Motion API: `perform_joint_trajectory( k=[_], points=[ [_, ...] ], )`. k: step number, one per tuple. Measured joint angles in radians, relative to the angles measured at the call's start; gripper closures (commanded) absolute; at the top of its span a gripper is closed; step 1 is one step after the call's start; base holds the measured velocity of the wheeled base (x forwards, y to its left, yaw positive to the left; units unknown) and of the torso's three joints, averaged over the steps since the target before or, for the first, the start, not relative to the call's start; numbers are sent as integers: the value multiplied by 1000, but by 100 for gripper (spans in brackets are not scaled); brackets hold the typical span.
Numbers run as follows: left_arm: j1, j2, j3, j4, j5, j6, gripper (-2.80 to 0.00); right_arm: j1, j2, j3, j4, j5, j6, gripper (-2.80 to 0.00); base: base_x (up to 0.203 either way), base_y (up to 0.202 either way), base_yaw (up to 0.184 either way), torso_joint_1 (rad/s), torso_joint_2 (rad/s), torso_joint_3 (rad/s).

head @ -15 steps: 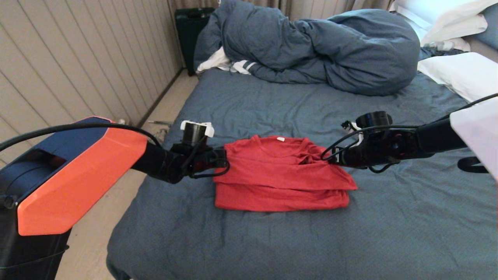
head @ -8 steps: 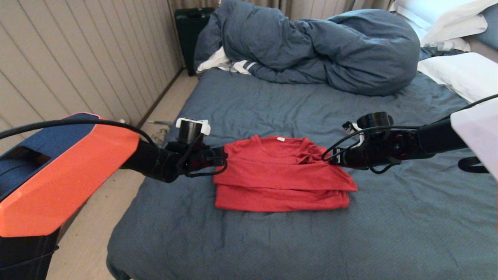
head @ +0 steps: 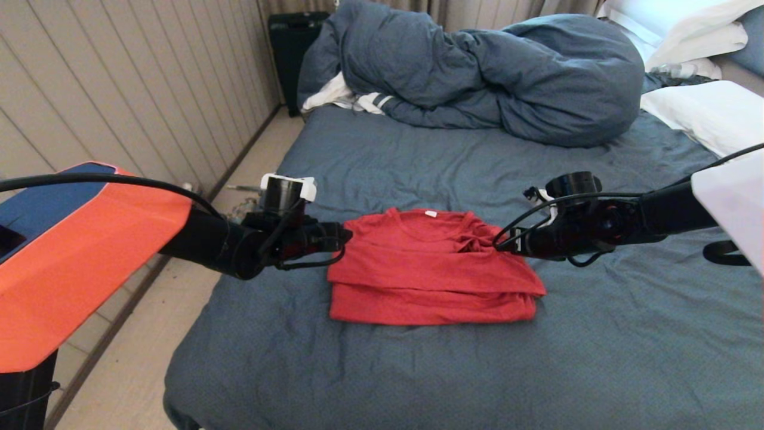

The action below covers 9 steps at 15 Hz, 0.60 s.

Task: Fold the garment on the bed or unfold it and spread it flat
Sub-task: Fold the red T-shirt

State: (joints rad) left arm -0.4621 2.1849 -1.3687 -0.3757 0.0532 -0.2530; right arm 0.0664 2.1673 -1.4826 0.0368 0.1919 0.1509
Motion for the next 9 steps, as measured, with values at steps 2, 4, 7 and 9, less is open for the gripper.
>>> perform_joint_trajectory(
  k=[2, 4, 7, 9],
  points=[
    [1, -2, 2, 2, 0, -1, -280, -2, -27, 19, 0, 0, -1, -280, 0, 0, 0, 0, 0, 0],
    [4, -8, 3, 4, 0, -1, -280, -7, -68, 58, -1, 0, -2, -280, 0, 0, 0, 0, 0, 0],
    [5, -30, 53, -2, 0, -1, 0, -14, -151, 168, -4, 0, -8, 0, 0, 0, 0, 0, 0, 0],
    [5, -56, 120, -8, -3, -3, 0, -31, -216, 262, -6, 0, -17, 0, 0, 0, 0, 0, 0, 0]
  ],
)
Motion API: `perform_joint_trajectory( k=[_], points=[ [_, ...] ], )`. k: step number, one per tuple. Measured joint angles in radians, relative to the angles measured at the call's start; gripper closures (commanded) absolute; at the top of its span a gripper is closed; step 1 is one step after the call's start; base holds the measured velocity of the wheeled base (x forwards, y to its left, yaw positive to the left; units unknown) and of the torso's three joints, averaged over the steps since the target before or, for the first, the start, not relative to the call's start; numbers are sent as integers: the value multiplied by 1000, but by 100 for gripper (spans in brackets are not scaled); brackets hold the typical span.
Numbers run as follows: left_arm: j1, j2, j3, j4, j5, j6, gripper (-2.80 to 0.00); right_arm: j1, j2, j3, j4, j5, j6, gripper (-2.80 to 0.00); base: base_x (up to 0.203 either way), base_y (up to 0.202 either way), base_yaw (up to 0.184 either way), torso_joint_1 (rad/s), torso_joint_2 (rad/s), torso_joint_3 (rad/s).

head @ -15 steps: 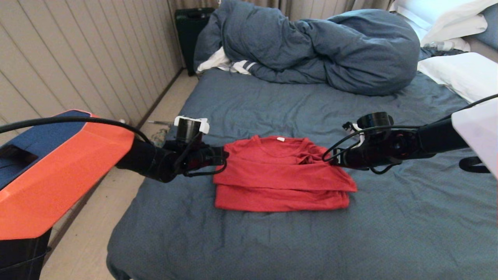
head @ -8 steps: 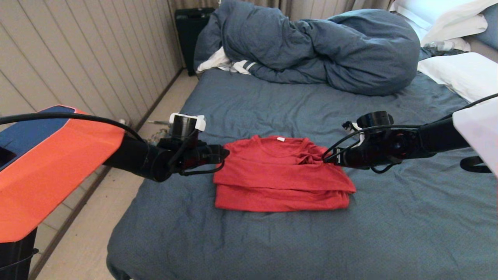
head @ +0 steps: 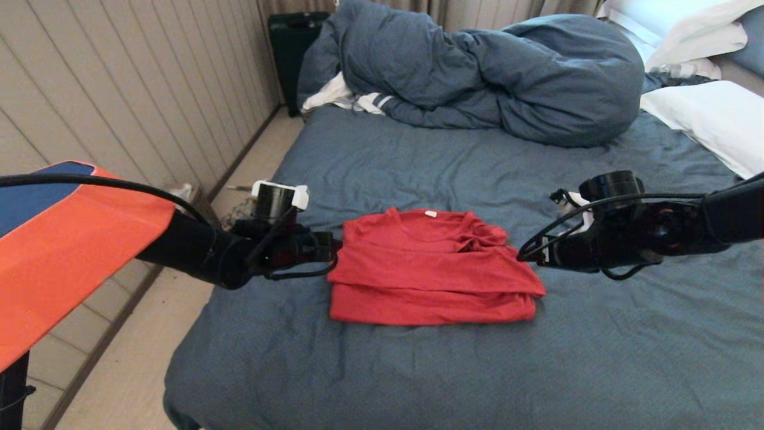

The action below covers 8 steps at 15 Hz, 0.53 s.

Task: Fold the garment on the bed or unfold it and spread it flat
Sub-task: Fold the red T-shirt

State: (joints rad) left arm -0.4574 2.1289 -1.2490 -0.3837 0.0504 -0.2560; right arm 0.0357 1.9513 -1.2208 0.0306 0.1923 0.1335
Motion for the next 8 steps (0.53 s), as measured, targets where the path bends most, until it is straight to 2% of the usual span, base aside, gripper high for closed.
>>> perform_joint_trajectory(
  k=[4, 8],
  points=[
    [-3, -9, 85, -31, -6, -2, 0, -36, -76, 150, -2, 2, -27, 0, 0, 0, 0, 0, 0, 0],
    [-29, 8, 112, -47, -7, -4, 0, -65, -102, 216, -33, 5, -23, 0, 0, 0, 0, 0, 0, 0]
  ],
)
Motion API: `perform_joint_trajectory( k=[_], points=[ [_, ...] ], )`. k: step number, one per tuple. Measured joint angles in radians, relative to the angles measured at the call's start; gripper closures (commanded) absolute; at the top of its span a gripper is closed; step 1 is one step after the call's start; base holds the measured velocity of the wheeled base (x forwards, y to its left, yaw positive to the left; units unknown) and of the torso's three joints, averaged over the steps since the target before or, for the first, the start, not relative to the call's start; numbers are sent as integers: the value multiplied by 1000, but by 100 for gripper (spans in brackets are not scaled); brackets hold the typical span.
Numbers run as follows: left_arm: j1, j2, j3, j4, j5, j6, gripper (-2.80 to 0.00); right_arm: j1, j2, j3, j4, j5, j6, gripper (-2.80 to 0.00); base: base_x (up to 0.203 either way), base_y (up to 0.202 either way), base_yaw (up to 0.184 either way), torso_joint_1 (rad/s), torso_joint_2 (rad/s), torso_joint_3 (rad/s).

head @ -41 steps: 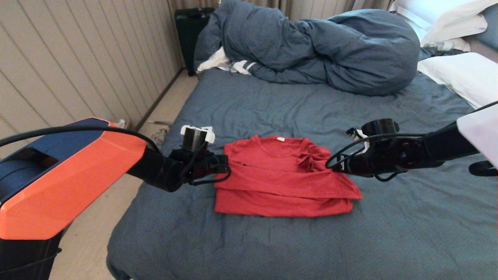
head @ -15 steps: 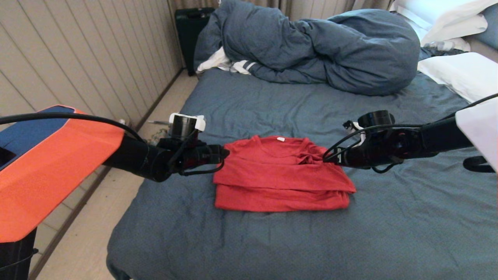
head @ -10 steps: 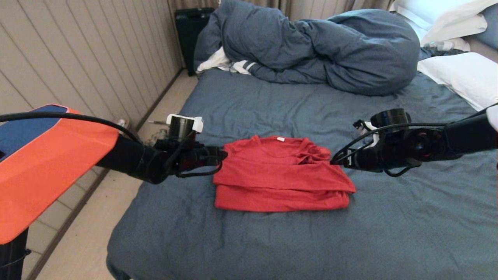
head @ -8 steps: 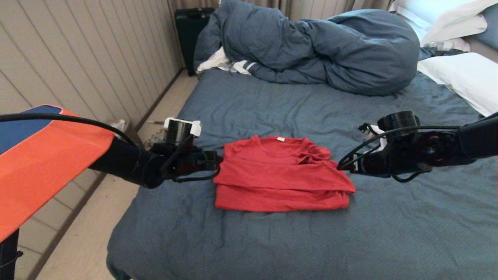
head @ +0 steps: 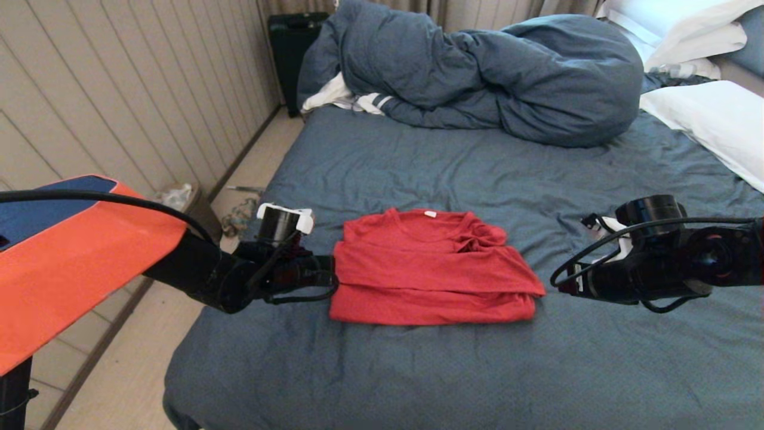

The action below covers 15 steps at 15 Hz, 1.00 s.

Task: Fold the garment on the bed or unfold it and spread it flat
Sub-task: Fold the red T-shirt

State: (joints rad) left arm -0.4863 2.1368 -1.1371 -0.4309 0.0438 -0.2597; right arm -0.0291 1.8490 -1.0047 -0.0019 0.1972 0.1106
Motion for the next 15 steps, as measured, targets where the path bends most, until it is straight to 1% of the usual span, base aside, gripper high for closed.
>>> perform_joint_trajectory(
  k=[1, 2, 5, 9, 12, 15],
  points=[
    [-6, 3, 6, -12, -1, 0, -125, 1, -2, 9, -4, -1, 0, -280, 0, 0, 0, 0, 0, 0],
    [-8, 6, 11, -17, -1, 0, -280, 2, -2, 14, -15, -1, 2, -280, 0, 0, 0, 0, 0, 0],
    [-12, 11, 15, -18, -27, -1, -280, -1, 0, 22, -20, 0, 2, -280, 0, 0, 0, 0, 0, 0],
    [-12, 24, 7, -18, -28, -1, -280, -3, 7, 24, -26, 1, 3, -280, 0, 0, 0, 0, 0, 0],
    [-11, 42, -2, -40, -29, -3, -280, -9, 10, 27, -39, 2, 5, -280, 0, 0, 0, 0, 0, 0],
    [-11, 26, 54, -53, -36, -5, -280, -7, 5, 59, -40, 4, 7, -280, 0, 0, 0, 0, 0, 0]
  ],
)
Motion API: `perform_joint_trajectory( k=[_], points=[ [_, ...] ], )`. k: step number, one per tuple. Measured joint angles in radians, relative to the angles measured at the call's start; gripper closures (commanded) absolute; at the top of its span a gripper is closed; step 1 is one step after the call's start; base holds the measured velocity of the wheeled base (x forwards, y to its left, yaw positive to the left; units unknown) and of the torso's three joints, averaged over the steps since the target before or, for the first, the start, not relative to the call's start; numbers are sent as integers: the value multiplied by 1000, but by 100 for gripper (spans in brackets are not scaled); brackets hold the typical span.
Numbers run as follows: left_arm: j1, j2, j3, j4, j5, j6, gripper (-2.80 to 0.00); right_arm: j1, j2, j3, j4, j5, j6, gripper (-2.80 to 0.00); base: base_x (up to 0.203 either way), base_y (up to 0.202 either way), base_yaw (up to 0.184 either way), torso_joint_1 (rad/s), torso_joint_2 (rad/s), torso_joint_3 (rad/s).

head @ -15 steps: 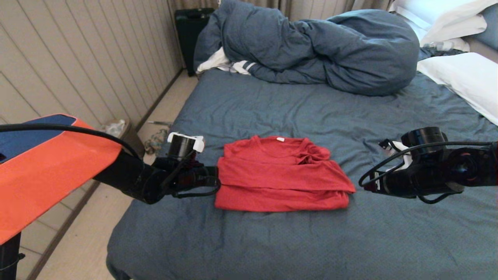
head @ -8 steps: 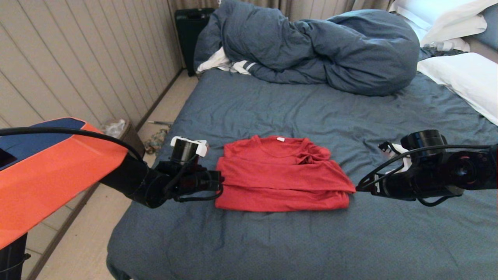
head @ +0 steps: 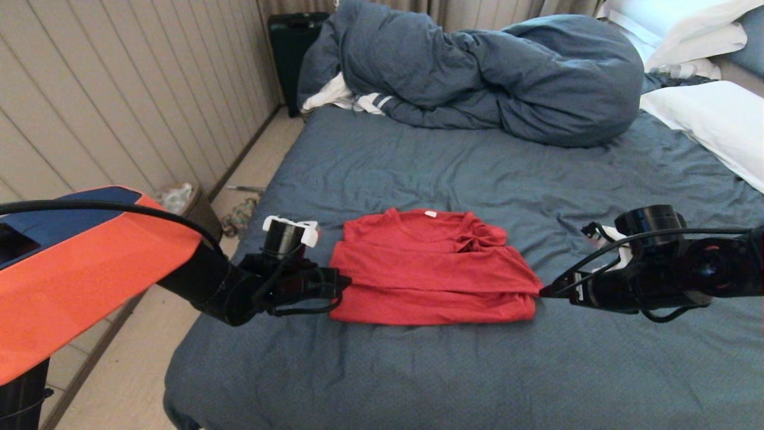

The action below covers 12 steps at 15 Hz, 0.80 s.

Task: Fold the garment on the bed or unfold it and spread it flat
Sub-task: Fold the red T-shirt

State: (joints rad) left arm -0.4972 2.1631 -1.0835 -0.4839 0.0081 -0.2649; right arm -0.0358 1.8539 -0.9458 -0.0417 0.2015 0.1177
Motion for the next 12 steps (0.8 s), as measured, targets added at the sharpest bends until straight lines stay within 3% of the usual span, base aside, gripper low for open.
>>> perform_joint_trajectory(
  k=[5, 12],
  points=[
    [-4, -21, 113, -45, -28, 0, -280, 14, -8, 77, 1, 5, 32, -280, 0, 0, 0, 0, 0, 0],
    [-4, 36, 23, -45, -32, 0, -280, 67, 70, 32, -71, 11, 96, -280, 0, 0, 0, 0, 0, 0]
  ],
)
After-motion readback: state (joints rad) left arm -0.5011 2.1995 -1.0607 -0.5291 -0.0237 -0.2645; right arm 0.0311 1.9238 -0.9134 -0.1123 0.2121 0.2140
